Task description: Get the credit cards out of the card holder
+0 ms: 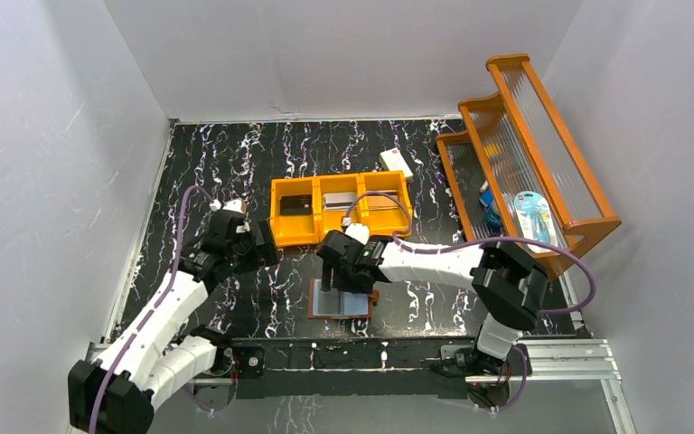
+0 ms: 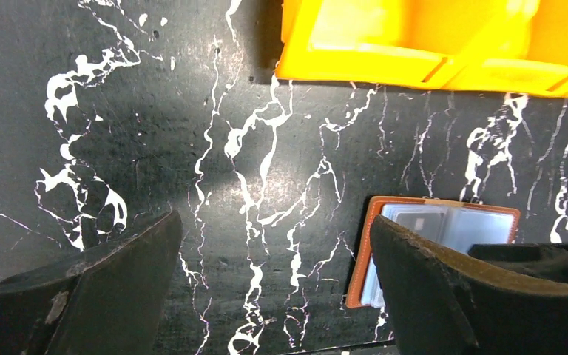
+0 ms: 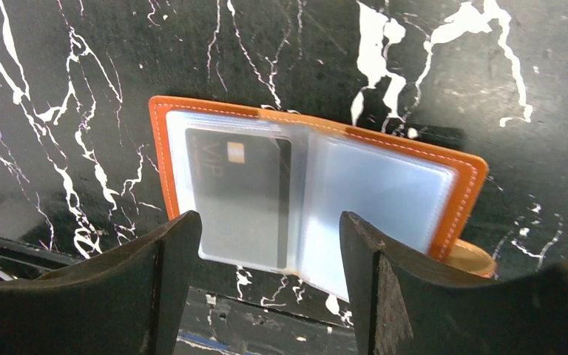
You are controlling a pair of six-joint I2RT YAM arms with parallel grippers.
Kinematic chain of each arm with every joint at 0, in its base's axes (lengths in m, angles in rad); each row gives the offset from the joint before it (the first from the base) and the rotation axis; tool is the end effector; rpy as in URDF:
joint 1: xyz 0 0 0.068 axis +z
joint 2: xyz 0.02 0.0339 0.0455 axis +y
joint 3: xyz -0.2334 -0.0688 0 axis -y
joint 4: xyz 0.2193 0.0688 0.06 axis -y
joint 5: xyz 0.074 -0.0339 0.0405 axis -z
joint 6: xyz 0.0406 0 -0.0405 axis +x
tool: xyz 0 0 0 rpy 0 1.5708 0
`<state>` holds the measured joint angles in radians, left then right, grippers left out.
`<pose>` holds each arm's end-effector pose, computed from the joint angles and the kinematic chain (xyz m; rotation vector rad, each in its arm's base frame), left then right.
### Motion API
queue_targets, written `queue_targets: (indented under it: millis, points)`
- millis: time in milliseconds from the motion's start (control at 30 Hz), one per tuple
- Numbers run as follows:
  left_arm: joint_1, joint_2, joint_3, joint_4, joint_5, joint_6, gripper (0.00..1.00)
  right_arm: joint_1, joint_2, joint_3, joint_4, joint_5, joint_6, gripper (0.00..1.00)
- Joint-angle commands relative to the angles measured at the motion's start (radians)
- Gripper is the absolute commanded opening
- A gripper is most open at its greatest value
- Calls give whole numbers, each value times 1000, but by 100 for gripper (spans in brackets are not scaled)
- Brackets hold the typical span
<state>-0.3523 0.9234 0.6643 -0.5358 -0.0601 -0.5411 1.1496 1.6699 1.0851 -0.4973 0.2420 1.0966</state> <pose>0.1762 -0.0622 0.2197 -0.2549 2.3798 -0.3576 0.1366 0.2810 0.1746 0.0102 2.6800 0.4611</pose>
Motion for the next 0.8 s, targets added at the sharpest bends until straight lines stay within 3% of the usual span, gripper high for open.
queue_targets:
  millis: [0,433,767]
  points:
    - [4,-78,-4,2,-34,18,98,19,53,97,-6,24,-7,78]
    - [3,-200,-9,-4,-108,11,98,44,192,224,-130,62,-21,78]
    - [4,-106,1,-6,-38,27,98,42,204,188,-92,40,-28,73]
